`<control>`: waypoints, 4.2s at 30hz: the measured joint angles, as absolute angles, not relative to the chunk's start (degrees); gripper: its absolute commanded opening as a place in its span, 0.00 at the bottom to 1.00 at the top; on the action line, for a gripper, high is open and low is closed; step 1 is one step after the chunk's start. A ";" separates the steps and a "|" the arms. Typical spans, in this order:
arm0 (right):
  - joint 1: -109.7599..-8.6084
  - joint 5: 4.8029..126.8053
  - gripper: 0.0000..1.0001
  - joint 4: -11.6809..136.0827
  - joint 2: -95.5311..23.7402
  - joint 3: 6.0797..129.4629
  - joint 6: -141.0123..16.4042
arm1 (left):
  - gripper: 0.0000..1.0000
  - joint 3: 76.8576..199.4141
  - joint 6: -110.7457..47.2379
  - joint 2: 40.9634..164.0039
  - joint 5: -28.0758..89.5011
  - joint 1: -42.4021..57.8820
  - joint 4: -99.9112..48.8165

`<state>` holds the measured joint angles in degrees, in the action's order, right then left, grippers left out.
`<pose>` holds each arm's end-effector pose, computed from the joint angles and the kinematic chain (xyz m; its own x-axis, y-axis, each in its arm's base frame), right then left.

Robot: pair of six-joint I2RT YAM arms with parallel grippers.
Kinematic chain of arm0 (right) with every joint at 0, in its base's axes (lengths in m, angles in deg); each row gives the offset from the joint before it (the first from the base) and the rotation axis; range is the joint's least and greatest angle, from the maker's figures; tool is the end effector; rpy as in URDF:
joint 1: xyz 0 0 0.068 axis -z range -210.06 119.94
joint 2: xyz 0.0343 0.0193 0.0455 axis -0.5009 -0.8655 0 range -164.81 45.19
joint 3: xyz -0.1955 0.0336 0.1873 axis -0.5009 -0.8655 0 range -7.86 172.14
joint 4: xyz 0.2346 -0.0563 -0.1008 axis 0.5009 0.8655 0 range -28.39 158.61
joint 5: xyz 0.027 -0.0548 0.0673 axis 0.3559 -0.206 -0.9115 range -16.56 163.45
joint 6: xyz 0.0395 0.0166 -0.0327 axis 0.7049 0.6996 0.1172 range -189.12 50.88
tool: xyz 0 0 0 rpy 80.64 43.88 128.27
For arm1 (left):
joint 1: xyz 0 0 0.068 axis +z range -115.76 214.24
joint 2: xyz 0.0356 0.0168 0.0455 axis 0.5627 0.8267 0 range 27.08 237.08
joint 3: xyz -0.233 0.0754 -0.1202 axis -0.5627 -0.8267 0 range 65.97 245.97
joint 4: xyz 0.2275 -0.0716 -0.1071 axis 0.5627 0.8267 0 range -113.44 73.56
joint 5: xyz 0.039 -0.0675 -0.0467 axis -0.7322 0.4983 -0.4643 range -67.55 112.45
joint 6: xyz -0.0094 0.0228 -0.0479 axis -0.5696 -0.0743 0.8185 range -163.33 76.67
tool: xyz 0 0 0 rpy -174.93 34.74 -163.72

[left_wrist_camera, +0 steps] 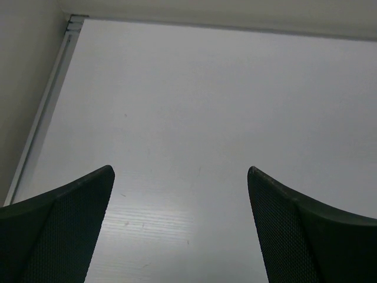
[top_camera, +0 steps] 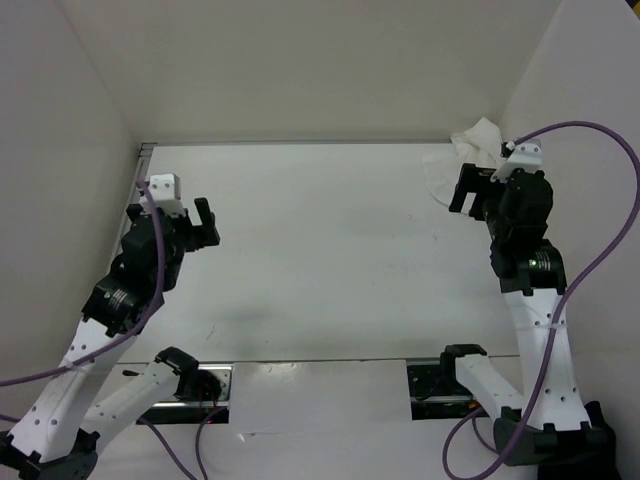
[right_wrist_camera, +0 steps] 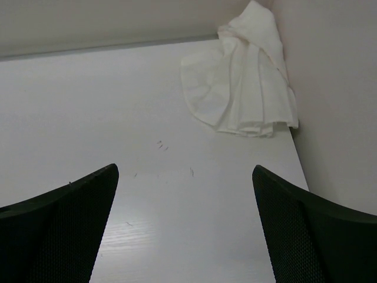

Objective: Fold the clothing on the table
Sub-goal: Move the skirt to the center of the board, then flatten the skirt out

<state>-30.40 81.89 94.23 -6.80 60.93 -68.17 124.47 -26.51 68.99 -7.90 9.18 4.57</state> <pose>0.1798 -0.0042 0.4201 -0.2702 0.0148 -0.9627 0.1398 0.9899 -0.0240 0.1378 -0.0445 0.3966 -0.1477 -0.2067 -0.9672 -0.1316 0.9733 -0.1880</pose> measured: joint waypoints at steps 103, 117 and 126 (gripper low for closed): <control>-40.69 99.18 0.96 75.95 -74.97 84.65 -98.29 | 1.00 113.54 -26.67 68.35 -8.79 9.18 2.66; -36.21 95.18 0.96 75.91 -75.34 85.39 -100.08 | 1.00 113.54 -26.67 68.35 -8.92 9.18 2.66; -37.81 92.32 0.85 78.01 -77.68 88.60 -99.40 | 1.00 113.54 -26.67 68.35 -8.99 9.18 2.66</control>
